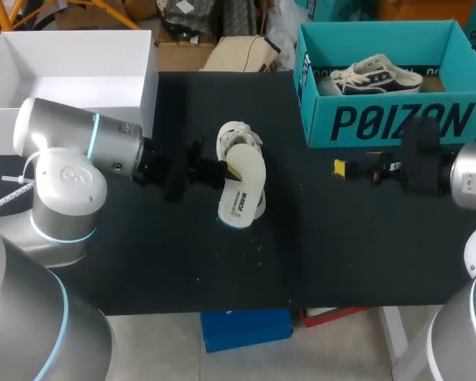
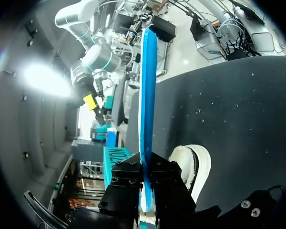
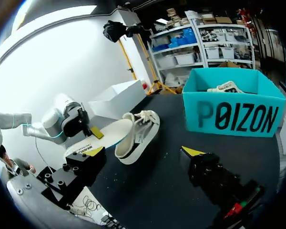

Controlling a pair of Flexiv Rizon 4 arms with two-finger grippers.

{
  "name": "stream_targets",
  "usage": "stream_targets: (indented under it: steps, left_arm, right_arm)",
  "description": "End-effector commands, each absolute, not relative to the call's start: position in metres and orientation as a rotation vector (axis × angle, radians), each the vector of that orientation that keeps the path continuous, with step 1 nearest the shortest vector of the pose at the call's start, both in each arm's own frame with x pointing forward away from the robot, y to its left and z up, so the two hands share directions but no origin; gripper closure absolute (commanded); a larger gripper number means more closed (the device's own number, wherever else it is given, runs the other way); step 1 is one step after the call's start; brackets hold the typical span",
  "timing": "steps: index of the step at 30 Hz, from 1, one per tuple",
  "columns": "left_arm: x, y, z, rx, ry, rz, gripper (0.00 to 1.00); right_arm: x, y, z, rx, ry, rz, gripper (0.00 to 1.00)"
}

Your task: Take the shoe out of the shoebox, open the shoe tongue, remove and reinsert the insole, then place the shoe into the shoebox

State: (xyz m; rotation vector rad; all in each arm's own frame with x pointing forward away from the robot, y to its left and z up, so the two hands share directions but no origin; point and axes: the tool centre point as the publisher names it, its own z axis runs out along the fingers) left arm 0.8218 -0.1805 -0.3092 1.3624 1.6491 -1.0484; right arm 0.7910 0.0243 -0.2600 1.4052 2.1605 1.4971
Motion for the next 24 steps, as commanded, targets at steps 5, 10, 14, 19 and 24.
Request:
stream_targets:
  steps: [5, 10, 14, 19, 24]
  left_arm:
    - [0.822, -0.181, -0.309, 1.367, 1.653, -1.046, 1.00]
    - [0.822, -0.181, -0.309, 1.367, 1.653, -1.046, 1.00]
    - [0.819, -0.185, -0.308, 1.382, 1.677, -1.055, 1.00]
    - [0.814, -0.189, -0.314, 1.402, 1.713, -1.078, 1.00]
    - [0.805, -0.189, -0.316, 1.395, 1.747, -1.120, 1.00]
  right_arm:
    - [0.785, 0.024, -0.257, 1.142, 2.164, 1.201, 0.00]
    - [0.785, 0.024, -0.257, 1.142, 2.164, 1.201, 0.00]
    - [0.785, 0.024, -0.257, 1.142, 2.164, 1.201, 0.00]
    - [0.785, 0.024, -0.257, 1.142, 2.164, 1.201, 0.00]
    - [0.785, 0.024, -0.257, 1.142, 2.164, 1.201, 0.00]
